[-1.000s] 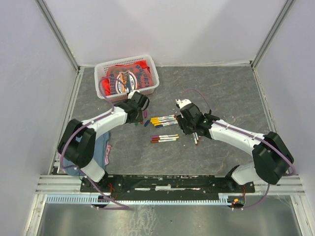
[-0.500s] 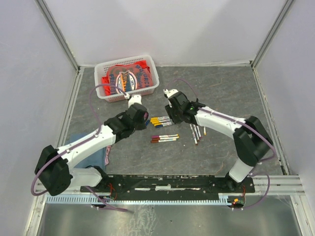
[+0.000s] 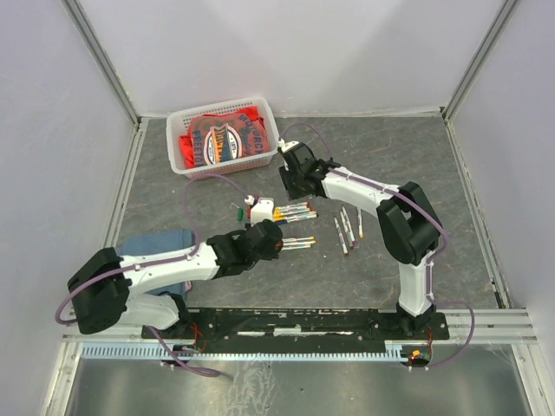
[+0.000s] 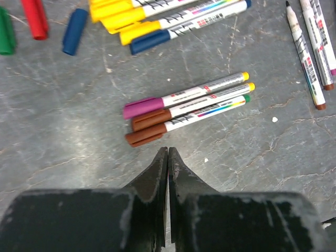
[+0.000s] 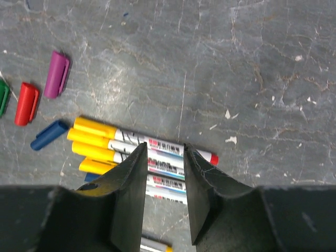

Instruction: Open the pen caps

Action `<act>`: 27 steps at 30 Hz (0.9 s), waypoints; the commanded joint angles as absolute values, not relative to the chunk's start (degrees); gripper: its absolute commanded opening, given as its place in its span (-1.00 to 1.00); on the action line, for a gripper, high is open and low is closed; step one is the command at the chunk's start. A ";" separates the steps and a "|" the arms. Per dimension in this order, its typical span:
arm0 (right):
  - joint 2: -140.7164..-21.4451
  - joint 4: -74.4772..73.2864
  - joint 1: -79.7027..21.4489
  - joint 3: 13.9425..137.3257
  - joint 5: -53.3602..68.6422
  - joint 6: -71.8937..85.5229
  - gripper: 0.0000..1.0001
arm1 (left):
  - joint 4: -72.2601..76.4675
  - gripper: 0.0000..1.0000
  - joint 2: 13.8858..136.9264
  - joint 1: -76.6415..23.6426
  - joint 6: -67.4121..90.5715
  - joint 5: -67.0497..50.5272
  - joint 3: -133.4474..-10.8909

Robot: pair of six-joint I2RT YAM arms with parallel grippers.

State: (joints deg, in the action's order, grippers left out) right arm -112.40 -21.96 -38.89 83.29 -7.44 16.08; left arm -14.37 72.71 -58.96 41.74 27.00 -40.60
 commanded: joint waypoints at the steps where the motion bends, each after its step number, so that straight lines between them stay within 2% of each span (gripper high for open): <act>1: -115.38 -21.88 -37.90 88.05 -4.91 17.15 -0.21 | -6.29 -0.88 77.18 -61.25 46.42 28.49 -39.90; 11: -119.23 -21.67 -37.12 89.69 -3.17 17.56 -0.24 | -0.71 -0.91 85.62 -63.37 48.00 28.39 -39.82; 27: -120.35 -20.40 -37.14 85.69 -3.16 18.24 -0.24 | -0.34 -0.94 91.43 -63.29 49.09 30.78 -39.09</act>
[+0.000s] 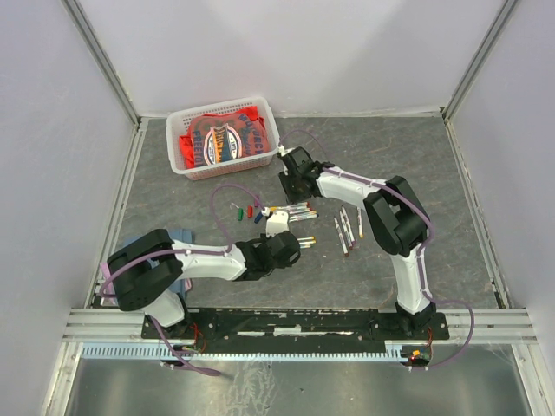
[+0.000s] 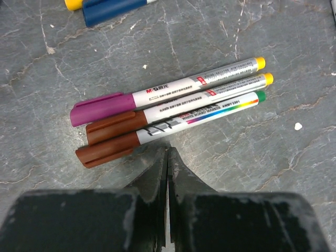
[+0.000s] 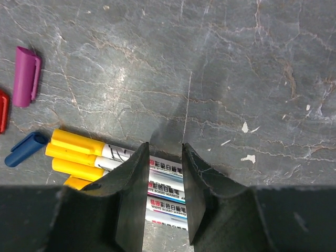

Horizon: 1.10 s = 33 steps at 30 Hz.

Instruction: Open the pen caps

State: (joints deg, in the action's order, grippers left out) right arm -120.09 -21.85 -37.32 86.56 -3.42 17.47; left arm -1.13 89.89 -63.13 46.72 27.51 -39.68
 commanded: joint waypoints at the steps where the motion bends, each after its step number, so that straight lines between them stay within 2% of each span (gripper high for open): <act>1: -120.38 -20.31 -37.12 85.35 -3.18 18.35 -0.24 | -0.54 -0.94 91.89 -63.30 49.13 31.18 -39.20; 16: -116.43 -17.72 -37.09 76.60 -4.08 21.46 -0.24 | -5.21 -0.94 94.08 -62.88 49.95 36.82 -40.43; 33: -111.77 -16.44 -37.12 68.39 -5.55 28.13 -0.23 | -4.89 -0.94 94.41 -61.97 49.45 37.27 -40.14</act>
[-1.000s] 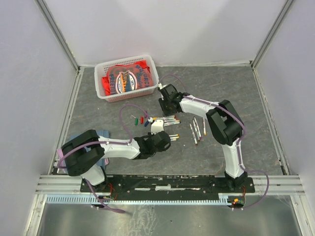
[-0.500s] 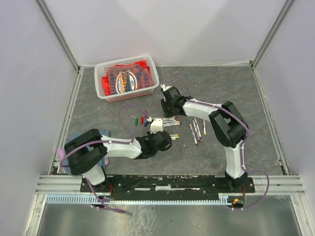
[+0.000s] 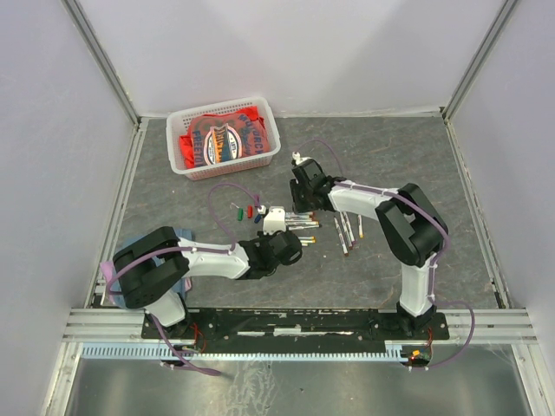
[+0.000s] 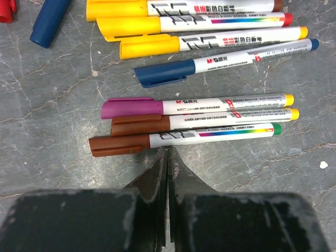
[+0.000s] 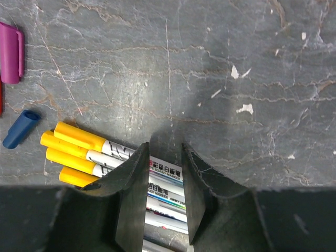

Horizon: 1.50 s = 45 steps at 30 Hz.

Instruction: Open the pen caps

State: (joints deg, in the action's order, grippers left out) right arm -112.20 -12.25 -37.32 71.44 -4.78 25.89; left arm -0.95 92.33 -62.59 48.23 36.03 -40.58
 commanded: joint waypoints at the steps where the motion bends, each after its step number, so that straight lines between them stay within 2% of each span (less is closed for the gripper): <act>1: -111.61 -16.36 -37.14 67.91 -5.54 28.50 -0.23 | -4.78 -0.94 94.54 -61.99 49.48 37.27 -40.21; 45: -100.46 -11.37 -39.54 50.53 -3.77 36.82 -0.23 | -5.88 -0.94 94.69 -58.67 47.64 37.91 -40.25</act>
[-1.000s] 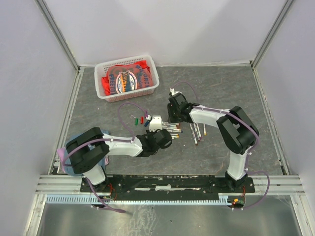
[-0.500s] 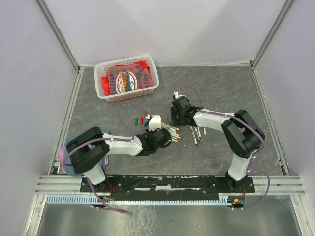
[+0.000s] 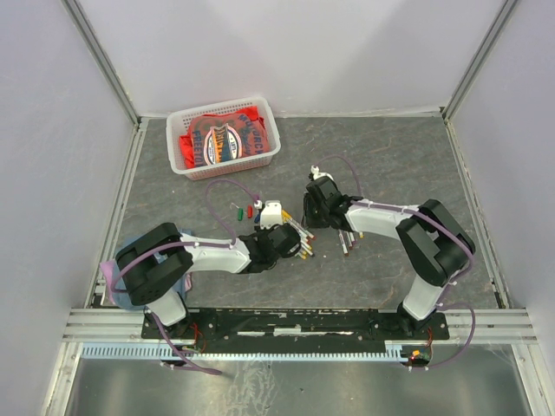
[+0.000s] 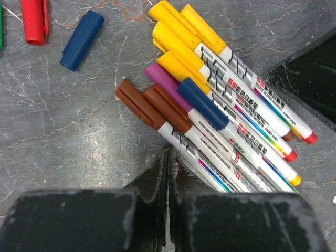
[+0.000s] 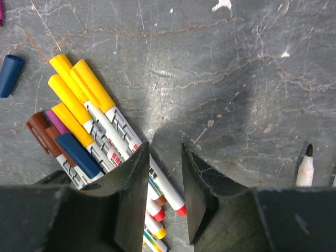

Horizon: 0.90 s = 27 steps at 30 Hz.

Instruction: Open the pen caps

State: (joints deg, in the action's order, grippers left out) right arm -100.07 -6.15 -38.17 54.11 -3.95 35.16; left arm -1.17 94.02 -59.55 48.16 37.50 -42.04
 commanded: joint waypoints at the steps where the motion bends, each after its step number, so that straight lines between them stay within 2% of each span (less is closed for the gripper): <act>1: -100.24 -11.13 -39.59 50.03 -3.92 37.09 -0.23 | -5.86 -0.94 94.73 -58.61 47.64 37.88 -40.25; 27: -94.97 -8.32 -42.82 42.79 -5.42 42.63 -0.22 | -6.77 -0.94 94.56 -55.51 46.94 37.76 -39.20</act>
State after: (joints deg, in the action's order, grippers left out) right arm -93.82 -2.37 -41.50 45.67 -5.30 41.56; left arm -1.08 93.67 -56.66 48.14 37.54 -41.58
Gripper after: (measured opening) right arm 0.387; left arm 0.035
